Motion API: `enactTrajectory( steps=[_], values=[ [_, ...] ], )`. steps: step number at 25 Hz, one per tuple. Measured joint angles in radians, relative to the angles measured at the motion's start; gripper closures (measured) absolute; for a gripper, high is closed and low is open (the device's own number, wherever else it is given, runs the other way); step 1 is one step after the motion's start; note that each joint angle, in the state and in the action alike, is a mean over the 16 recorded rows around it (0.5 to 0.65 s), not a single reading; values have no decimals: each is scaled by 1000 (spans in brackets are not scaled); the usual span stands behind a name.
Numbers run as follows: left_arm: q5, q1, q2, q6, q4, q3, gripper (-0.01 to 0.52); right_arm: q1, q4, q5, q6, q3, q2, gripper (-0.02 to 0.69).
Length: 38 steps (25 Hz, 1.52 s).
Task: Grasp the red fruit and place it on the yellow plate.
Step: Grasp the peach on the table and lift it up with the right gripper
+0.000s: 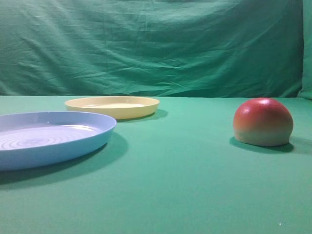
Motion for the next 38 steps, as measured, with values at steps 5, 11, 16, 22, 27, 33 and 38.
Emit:
enactTrajectory(
  steps=[5, 11, 16, 22, 27, 33, 38],
  values=[
    [0, 0, 0, 0, 0, 0, 357, 0, 0, 0, 0, 0, 0, 665],
    [0, 0, 0, 0, 0, 0, 357, 0, 0, 0, 0, 0, 0, 665],
    [0, 0, 0, 0, 0, 0, 357, 0, 0, 0, 0, 0, 0, 665],
    [0, 0, 0, 0, 0, 0, 357, 0, 6, -13, 2, 0, 0, 665],
    [0, 0, 0, 0, 0, 0, 357, 0, 64, -92, 10, 0, 0, 665],
    [0, 0, 0, 0, 0, 0, 357, 0, 164, -187, 11, -32, 3, 665],
    [0, 0, 0, 0, 0, 0, 357, 0, 237, -163, -31, -138, 56, 665]
  ],
)
